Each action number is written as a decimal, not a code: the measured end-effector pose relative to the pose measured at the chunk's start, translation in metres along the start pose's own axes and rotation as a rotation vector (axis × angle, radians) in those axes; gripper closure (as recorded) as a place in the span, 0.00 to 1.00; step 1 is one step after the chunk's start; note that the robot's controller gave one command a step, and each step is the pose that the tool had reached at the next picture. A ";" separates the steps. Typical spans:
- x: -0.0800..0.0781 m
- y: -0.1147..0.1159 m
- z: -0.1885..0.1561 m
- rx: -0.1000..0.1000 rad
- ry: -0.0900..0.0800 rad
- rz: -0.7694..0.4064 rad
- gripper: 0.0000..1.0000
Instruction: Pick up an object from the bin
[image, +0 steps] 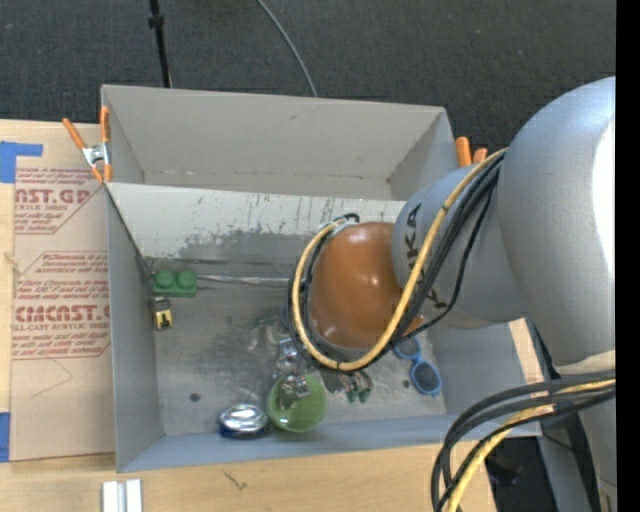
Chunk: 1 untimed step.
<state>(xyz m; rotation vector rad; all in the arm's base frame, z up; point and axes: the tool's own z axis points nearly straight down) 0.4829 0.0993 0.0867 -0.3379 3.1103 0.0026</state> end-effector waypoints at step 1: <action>-0.019 -0.034 -0.132 0.001 0.003 -0.101 1.00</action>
Offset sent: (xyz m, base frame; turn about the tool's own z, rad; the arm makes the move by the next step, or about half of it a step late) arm 0.0213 -0.0290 0.1280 -0.1021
